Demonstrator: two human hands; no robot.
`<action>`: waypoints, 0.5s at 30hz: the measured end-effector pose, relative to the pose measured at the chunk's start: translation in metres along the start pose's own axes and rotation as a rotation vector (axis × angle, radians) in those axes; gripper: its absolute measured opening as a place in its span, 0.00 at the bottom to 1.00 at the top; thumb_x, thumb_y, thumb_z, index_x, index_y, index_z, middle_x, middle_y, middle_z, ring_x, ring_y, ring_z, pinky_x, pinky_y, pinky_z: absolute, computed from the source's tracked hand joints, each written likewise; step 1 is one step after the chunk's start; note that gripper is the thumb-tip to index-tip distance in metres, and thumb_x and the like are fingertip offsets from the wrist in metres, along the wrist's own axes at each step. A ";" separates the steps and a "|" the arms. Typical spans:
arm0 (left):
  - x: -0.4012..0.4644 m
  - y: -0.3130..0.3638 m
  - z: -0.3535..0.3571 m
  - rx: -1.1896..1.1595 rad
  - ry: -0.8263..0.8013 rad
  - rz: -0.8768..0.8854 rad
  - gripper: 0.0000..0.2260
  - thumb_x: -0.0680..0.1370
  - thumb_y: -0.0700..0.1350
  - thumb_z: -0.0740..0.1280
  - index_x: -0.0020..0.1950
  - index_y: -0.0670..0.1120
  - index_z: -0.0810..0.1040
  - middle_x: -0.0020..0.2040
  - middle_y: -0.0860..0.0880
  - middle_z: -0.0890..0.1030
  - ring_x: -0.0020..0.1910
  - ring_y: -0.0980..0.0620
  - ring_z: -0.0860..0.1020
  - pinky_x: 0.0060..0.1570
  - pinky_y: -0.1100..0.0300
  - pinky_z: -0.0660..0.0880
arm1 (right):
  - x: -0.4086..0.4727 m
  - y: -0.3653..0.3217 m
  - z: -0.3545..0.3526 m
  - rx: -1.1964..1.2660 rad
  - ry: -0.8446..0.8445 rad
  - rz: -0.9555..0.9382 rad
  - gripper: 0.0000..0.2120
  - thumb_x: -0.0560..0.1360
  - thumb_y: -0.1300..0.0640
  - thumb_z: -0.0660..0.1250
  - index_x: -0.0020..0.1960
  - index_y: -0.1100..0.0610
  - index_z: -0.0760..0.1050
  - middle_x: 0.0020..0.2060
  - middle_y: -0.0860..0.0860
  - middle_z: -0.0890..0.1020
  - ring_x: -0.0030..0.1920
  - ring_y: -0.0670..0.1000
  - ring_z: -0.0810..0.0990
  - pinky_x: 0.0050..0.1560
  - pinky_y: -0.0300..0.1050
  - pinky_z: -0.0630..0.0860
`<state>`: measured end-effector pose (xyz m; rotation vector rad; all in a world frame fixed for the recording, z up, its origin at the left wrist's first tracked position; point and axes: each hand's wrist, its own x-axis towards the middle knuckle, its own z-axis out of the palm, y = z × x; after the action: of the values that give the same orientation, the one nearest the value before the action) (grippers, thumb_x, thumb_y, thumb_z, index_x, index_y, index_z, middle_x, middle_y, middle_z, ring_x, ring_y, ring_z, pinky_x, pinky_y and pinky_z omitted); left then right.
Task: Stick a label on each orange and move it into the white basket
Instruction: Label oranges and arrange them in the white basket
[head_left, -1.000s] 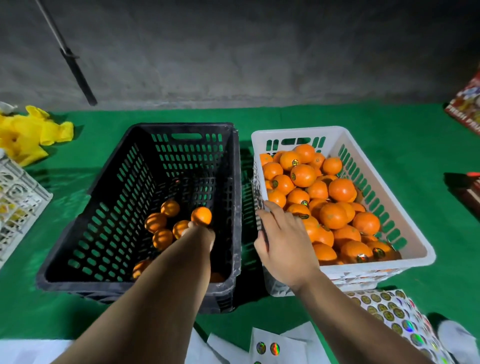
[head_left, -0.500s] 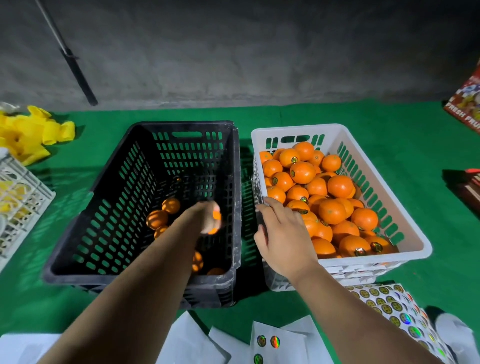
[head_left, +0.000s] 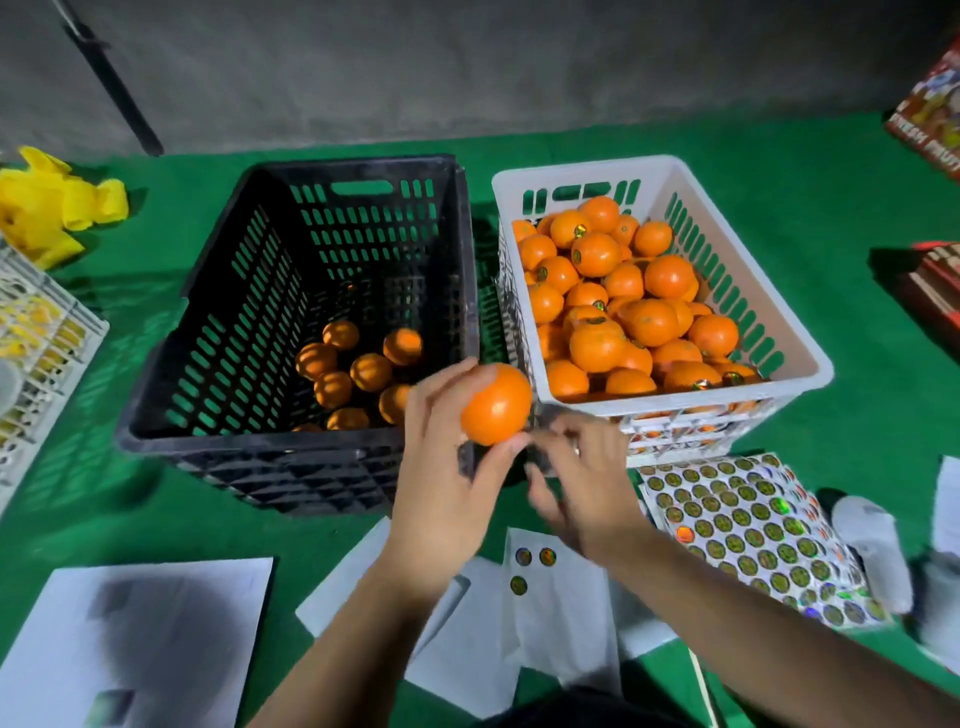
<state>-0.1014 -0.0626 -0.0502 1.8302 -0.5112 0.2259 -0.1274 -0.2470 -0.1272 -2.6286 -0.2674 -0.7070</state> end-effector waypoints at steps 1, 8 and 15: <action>-0.019 -0.003 0.005 -0.039 -0.033 -0.043 0.27 0.78 0.55 0.73 0.75 0.66 0.67 0.75 0.61 0.63 0.73 0.57 0.70 0.59 0.66 0.77 | -0.031 0.000 0.006 -0.033 -0.093 0.012 0.13 0.76 0.51 0.63 0.60 0.48 0.73 0.54 0.51 0.73 0.52 0.54 0.70 0.51 0.47 0.62; -0.113 -0.060 0.054 -0.233 -0.340 -0.603 0.25 0.81 0.48 0.71 0.76 0.54 0.66 0.72 0.49 0.69 0.68 0.48 0.76 0.66 0.51 0.77 | -0.114 0.027 0.030 0.008 -0.728 0.327 0.14 0.82 0.56 0.65 0.67 0.50 0.76 0.61 0.48 0.77 0.60 0.51 0.76 0.61 0.47 0.74; -0.128 -0.098 0.065 -0.203 -0.378 -0.830 0.25 0.82 0.49 0.70 0.77 0.48 0.67 0.70 0.45 0.75 0.68 0.47 0.77 0.70 0.47 0.75 | -0.101 0.024 0.040 -0.188 -0.793 0.232 0.13 0.81 0.57 0.63 0.64 0.52 0.77 0.61 0.49 0.74 0.60 0.53 0.74 0.59 0.50 0.74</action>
<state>-0.1767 -0.0711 -0.2068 1.7380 0.0076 -0.7173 -0.1889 -0.2597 -0.2187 -2.9282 -0.1075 0.4327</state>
